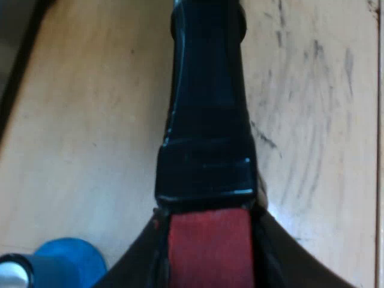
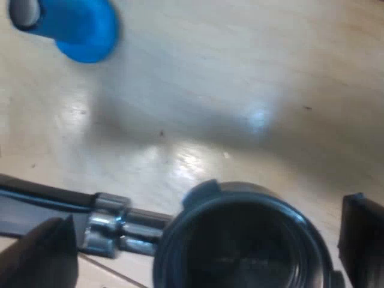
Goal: Put the handle in the coffee machine
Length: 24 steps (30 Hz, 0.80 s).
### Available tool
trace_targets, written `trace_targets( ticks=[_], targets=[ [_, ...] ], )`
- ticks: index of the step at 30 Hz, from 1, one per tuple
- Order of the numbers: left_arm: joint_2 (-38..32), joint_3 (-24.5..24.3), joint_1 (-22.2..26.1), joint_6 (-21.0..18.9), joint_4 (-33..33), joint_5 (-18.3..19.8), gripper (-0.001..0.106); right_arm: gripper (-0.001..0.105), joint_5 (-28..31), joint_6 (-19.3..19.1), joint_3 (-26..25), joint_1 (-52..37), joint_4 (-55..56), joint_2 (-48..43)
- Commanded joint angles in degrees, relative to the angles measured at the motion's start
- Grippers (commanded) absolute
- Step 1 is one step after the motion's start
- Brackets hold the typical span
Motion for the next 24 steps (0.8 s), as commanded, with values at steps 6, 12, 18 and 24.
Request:
trace_targets(
  ticks=[6,12,18,24],
  targets=[
    [-0.2,-0.5,0.8,-0.1,-0.4,1.5,0.000,0.090,-0.5,-1.6,-1.0,0.2,-0.6,-0.8],
    [-0.4,-0.5,5.8,-0.1,-0.2,1.5,0.000,0.090,7.2,-2.5,-4.1,0.8,-0.6,-6.3],
    [-1.4,-0.5,11.0,1.3,0.8,1.5,0.000,0.090,18.9,-2.2,-4.1,7.0,-0.6,-12.1],
    [-1.4,-2.5,17.1,3.8,4.0,1.5,0.000,0.090,28.3,0.1,-4.1,16.4,-0.6,-13.6]
  ],
)
